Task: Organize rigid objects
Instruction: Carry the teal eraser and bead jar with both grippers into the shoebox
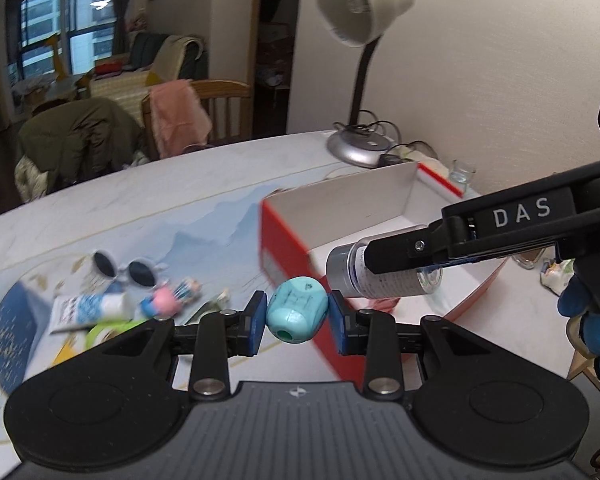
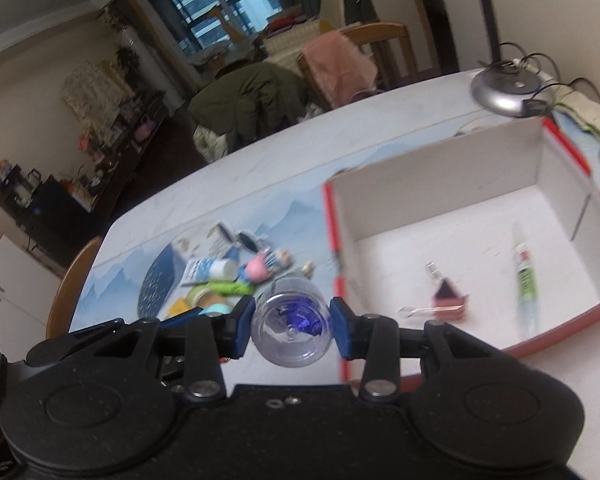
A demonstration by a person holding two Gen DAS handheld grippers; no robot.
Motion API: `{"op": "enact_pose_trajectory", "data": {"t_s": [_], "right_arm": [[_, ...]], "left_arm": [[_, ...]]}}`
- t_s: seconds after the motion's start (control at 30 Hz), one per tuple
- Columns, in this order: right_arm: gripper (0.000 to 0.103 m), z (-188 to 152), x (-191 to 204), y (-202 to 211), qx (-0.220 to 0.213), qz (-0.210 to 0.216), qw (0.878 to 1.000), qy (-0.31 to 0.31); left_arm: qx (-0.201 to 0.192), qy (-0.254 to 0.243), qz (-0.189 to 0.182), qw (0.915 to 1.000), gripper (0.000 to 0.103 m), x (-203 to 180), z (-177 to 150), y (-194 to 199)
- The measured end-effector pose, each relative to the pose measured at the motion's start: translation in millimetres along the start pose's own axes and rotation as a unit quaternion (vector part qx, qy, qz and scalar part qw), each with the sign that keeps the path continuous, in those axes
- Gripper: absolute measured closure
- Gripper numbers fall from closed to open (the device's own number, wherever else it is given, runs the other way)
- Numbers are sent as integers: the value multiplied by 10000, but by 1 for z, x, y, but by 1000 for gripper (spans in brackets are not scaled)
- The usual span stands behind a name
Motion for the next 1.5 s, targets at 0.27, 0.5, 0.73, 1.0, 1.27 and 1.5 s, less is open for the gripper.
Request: {"op": "enact_pose_trajectory", "data": {"t_s": [0.27, 0.5, 0.73, 1.0, 1.27, 1.5], "right_arm": [[64, 33, -50, 9, -266, -178, 9990, -306], [64, 55, -100, 7, -396, -399, 9963, -645], [64, 65, -137, -3, -298, -600, 9955, -677], [64, 61, -151, -30, 28, -790, 9965, -253], [64, 57, -151, -50, 320, -873, 9953, 268], [64, 52, -152, -56, 499, -912, 9930, 561]], "left_arm": [[125, -192, -153, 9996, 71, -27, 36, -37], [305, -395, -267, 9984, 71, -52, 61, -77], [599, -401, -376, 9967, 71, -61, 77, -125], [1101, -448, -324, 9924, 71, -65, 88, -182], [1525, -610, -172, 9863, 71, -69, 95, -223], [1858, -572, -115, 9809, 71, -69, 93, -245]]}}
Point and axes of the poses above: each gripper's, at about its wrist camera, not at the fingertips, and y roughly against the way its jaws point, x to its left, z to its top, the point moved 1 cm from there along -y, roughly the way its jaws point, and after that the axes turned 14 degrees about -y, right-handed, at the moved point
